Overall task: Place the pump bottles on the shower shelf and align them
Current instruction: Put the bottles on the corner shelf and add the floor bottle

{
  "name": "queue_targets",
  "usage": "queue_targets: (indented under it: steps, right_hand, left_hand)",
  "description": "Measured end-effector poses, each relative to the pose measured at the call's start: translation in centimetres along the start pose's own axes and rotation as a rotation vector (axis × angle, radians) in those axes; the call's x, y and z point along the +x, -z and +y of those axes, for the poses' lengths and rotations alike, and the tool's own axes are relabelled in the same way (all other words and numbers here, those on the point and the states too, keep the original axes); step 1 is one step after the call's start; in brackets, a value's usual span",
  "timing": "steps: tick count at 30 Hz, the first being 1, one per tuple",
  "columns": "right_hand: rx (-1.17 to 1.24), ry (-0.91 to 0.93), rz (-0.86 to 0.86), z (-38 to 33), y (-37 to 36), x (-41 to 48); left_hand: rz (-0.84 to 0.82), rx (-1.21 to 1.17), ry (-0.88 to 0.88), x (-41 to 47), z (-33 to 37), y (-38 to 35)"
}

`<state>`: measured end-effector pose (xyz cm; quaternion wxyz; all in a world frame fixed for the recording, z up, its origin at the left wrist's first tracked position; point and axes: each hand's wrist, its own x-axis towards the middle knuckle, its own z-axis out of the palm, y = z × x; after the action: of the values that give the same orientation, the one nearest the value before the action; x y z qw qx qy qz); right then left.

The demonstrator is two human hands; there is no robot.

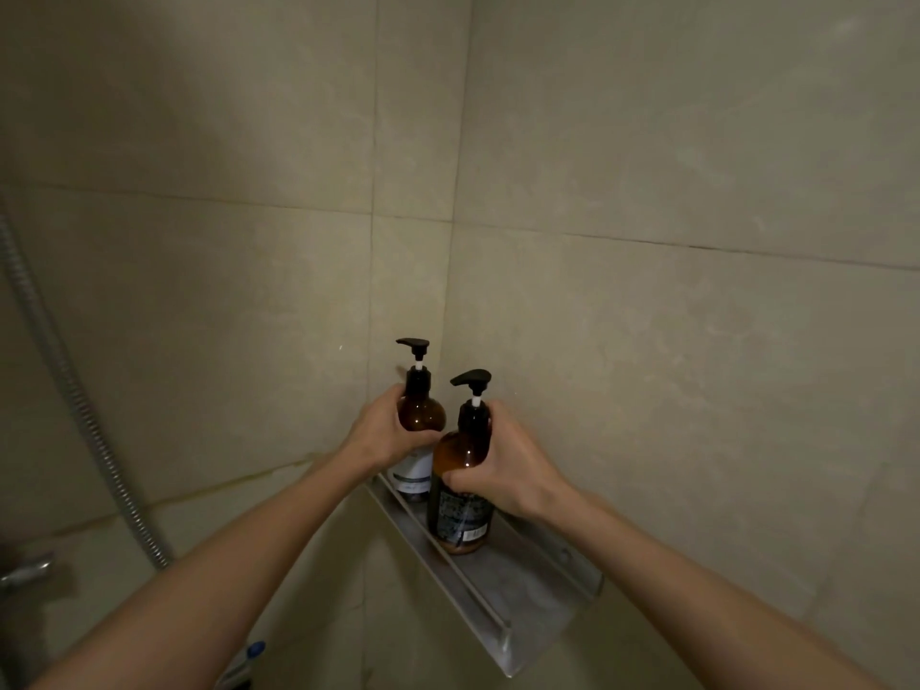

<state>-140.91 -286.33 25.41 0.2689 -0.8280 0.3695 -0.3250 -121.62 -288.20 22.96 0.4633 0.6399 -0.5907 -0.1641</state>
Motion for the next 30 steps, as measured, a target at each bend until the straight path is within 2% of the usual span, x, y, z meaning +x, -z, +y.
queue_targets:
  steps: [16,23,30]
  right_hand:
    - [0.064,-0.024,-0.026,0.4,-1.0,0.5]
    - [0.122,-0.003,0.023,0.1,-1.6,-0.3]
    - [0.138,0.084,0.082,-0.2,-2.1,-1.3]
  left_hand:
    - [0.037,0.079,-0.004,0.2,-0.8,-0.4]
    - [0.037,0.077,-0.007,-1.2,-0.5,-0.3]
    - [0.153,0.164,0.029,-3.6,-0.4,1.7]
